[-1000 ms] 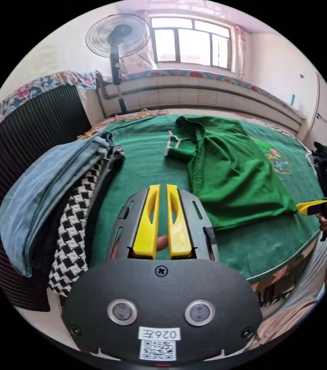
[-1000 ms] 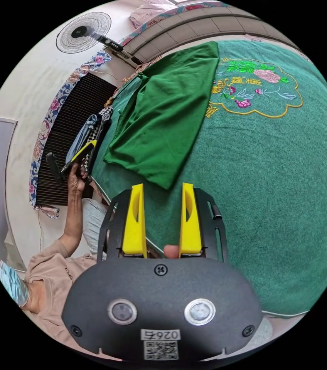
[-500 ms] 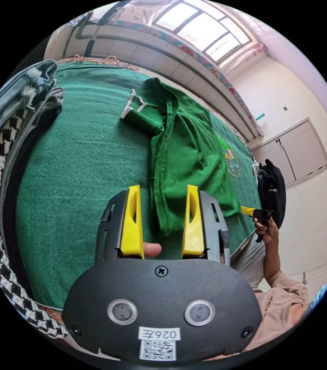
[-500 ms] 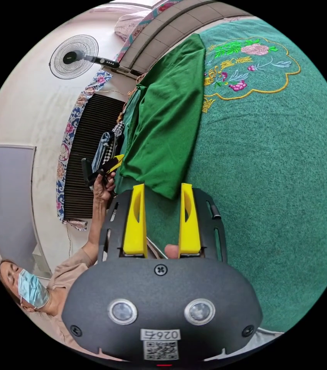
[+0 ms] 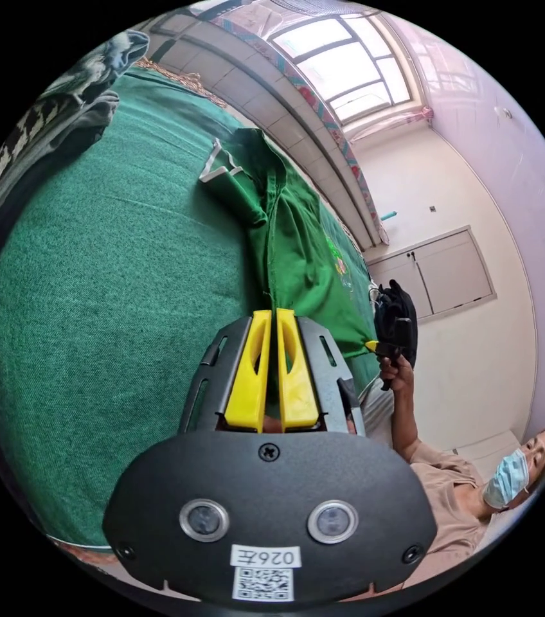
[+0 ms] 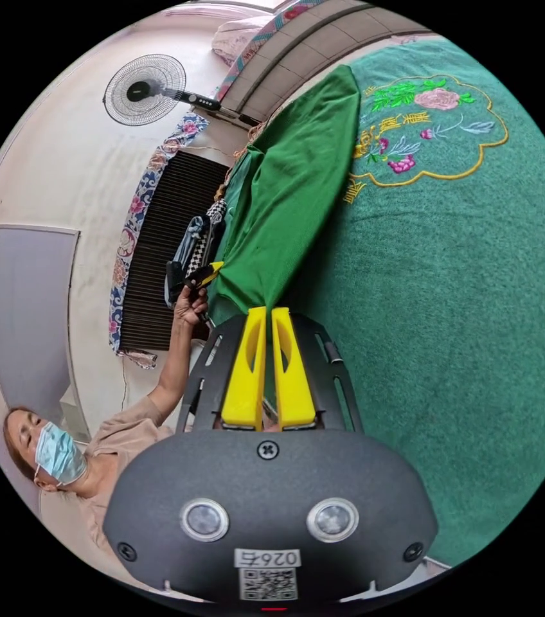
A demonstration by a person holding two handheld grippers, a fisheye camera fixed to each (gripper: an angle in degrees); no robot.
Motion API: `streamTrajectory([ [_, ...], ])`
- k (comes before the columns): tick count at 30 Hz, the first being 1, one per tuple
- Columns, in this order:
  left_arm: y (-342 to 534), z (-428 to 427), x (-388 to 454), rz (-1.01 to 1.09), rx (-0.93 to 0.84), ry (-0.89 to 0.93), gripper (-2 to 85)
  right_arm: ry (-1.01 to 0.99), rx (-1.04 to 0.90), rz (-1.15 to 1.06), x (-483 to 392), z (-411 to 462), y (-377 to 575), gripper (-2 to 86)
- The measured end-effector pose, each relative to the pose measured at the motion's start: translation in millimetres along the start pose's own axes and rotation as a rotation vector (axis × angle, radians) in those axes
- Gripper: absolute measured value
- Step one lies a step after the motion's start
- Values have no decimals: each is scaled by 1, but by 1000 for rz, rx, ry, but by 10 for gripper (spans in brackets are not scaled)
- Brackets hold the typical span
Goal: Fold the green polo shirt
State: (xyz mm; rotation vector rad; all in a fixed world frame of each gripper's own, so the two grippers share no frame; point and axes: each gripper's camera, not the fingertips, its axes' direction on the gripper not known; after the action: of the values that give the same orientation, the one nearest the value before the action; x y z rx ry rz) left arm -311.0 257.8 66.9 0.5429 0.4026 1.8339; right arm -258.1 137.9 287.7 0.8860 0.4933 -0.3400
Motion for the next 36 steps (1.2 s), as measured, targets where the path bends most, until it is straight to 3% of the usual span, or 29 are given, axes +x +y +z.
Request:
streamTrajectory([
  [7,24,1,13,74,-195,67,-3,57,-180,-24,-12,52,71,-8],
  [10,30,-39,19,93,-64,78,-5,76,-262,-50,-14,81,106,5],
  [15,26,-103,39,116,241,-103,3,268,-145,-80,-30,84,157,58],
  [19,-11,-75,67,225,223,-162,66,328,122,-205,-60,93,182,69],
  [22,-31,-28,74,275,91,-167,84,265,159,-279,-72,141,163,70],
  [26,-39,13,82,311,-23,-94,105,334,132,-331,-78,237,93,70],
  [31,-40,35,97,358,-108,-351,177,303,148,-322,-68,352,-14,79],
  [36,-50,55,97,368,-173,-353,174,438,96,-364,-67,490,-106,102],
])
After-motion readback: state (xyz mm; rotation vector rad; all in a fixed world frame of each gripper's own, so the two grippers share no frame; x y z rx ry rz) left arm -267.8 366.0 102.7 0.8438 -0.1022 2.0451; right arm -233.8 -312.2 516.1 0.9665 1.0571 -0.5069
